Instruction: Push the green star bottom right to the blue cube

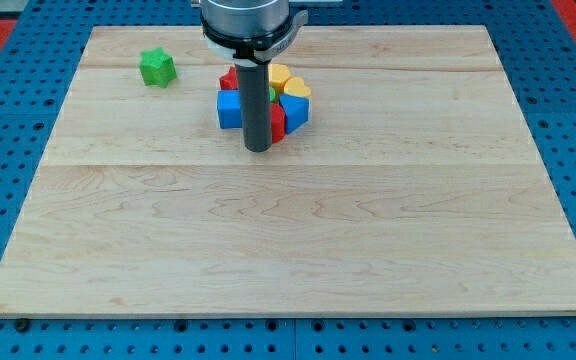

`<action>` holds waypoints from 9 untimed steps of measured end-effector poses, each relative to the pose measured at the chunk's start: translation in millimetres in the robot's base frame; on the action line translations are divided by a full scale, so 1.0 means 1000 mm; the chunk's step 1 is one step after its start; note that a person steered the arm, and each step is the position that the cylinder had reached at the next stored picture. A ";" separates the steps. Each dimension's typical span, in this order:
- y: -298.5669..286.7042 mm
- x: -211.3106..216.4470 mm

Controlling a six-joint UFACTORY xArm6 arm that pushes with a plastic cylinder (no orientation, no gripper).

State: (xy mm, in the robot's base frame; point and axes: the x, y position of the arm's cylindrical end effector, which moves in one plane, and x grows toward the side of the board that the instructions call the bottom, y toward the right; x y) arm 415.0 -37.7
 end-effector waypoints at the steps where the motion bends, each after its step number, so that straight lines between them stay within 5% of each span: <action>1: 0.004 0.000; 3: 0.012 0.002; 5: -0.128 0.034; 7: -0.267 -0.038; 9: -0.256 -0.133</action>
State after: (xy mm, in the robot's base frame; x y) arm 282.4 -294.1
